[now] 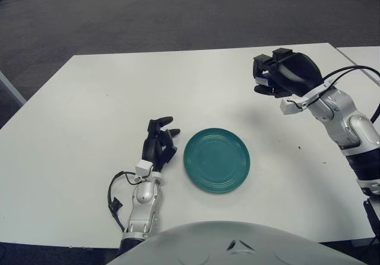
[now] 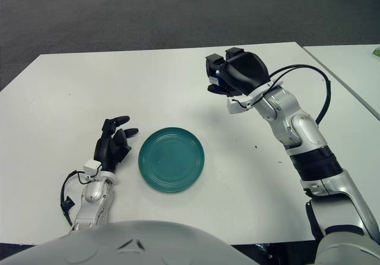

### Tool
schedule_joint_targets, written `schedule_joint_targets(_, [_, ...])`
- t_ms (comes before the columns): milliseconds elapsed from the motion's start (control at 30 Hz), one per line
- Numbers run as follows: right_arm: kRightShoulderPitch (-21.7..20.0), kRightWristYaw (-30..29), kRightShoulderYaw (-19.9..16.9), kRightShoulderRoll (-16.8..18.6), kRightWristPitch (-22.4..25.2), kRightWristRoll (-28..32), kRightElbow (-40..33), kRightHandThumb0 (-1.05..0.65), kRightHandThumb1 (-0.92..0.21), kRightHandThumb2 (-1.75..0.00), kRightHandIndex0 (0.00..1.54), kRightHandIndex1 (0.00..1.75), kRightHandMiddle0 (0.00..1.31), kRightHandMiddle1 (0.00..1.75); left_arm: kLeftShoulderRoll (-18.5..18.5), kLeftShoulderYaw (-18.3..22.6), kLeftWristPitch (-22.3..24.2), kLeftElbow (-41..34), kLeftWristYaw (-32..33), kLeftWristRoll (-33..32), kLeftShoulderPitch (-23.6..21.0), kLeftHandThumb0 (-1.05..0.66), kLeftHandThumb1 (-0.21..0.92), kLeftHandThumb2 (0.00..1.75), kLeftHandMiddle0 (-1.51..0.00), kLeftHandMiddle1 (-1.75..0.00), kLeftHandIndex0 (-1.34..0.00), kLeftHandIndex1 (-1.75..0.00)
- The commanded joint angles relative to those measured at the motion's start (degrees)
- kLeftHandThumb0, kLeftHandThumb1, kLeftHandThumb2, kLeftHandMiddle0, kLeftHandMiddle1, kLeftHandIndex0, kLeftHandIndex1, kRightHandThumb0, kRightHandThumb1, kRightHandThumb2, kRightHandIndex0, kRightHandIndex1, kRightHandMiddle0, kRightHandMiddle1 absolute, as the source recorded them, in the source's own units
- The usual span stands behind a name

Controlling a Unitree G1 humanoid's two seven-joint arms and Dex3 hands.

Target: Put the gum into the plate.

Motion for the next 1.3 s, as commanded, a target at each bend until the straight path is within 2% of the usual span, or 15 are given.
schedule_joint_targets(0, [1.6, 1.4, -0.3, 1.3, 0.8, -1.0, -3.6, -0.45, -0.88, -0.77, 1.17, 1.75, 0.92, 1.75, -1.3, -0.3, 1.7, 1.0, 0.4, 0.0, 0.9, -0.77, 0.92, 0.9, -0.42, -1.13, -0.13, -1.35])
schedule_joint_targets(167, [6.1, 2.4, 1.5, 4.1, 2.0, -3.4, -10.4, -0.45, -0.86, -0.77, 1.18, 1.75, 0.93, 1.75, -1.4, -0.6, 1.1, 0.9, 1.0, 0.9, 1.2, -0.77, 0.92, 0.89, -0.41, -1.13, -0.12, -1.33])
schedule_joint_targets(400, [8.8, 5.6, 2.8, 5.9, 1.1, -4.0, -13.8, -0.44, -0.83, -0.78, 1.21, 1.75, 0.96, 1.75, -1.8, -1.2, 0.4, 0.7, 2.4, 2.4, 1.4, -0.76, 0.92, 0.9, -0.41, -1.14, -0.11, -1.31])
schedule_joint_targets(567, [13.0, 5.5, 7.7, 9.0, 0.3, -9.9, -16.0, -0.44, -0.84, -0.79, 1.18, 1.75, 0.92, 1.75, -1.6, -1.6, 0.3, 0.5, 2.6, 2.5, 1.6, -0.76, 0.92, 0.92, -0.42, -1.14, -0.12, -1.31])
schedule_joint_targets(700, [13.9, 6.7, 8.8, 9.5, -0.5, -11.4, -17.2, -0.44, -0.85, -0.8, 1.16, 1.75, 0.88, 1.75, -1.7, -1.5, 0.0, 0.5, 2.4, 1.8, 1.4, -0.76, 0.92, 0.92, -0.42, -1.14, -0.12, -1.32])
schedule_joint_targets(833, [13.6, 10.2, 9.6, 10.1, -1.1, -10.5, -17.9, -0.44, -0.85, -0.8, 1.15, 1.75, 0.85, 1.75, -1.6, -1.5, 0.0, 1.0, 3.0, 2.6, 1.0, -0.77, 0.92, 0.92, -0.42, -1.14, -0.13, -1.36])
schedule_joint_targets(1000, [13.4, 11.4, 10.9, 10.9, -3.7, -9.0, -17.5, -0.44, -0.85, -0.81, 1.18, 1.75, 0.85, 1.75, -1.1, -1.7, -0.7, 1.5, 3.8, 4.2, 1.1, -0.8, 0.92, 0.92, -0.39, -1.17, -0.13, -1.38])
schedule_joint_targets(1133, [13.6, 14.0, 11.2, 10.9, -4.4, -7.5, -17.7, -0.44, -0.84, -0.82, 1.18, 1.75, 0.8, 1.75, -1.0, -2.0, -1.1, 1.3, 4.2, 5.1, 1.4, -0.8, 0.92, 0.92, -0.37, -1.17, -0.11, -1.37])
schedule_joint_targets(1200, [13.8, 15.1, 11.6, 11.1, -4.5, -7.4, -17.9, -0.43, -0.63, -0.99, 1.15, 1.75, 0.61, 1.75, -1.1, -2.1, -1.2, 1.2, 4.6, 5.6, 1.5, -0.8, 0.92, 0.92, -0.36, -1.17, -0.1, -1.37])
schedule_joint_targets(1267, [14.1, 16.1, 12.5, 11.8, -4.5, -7.8, -17.8, -0.43, -0.55, -1.06, 1.14, 1.75, 0.55, 1.75, -1.3, -2.3, -1.2, 1.0, 5.3, 6.2, 1.5, -0.8, 0.92, 0.92, -0.36, -1.17, -0.1, -1.37])
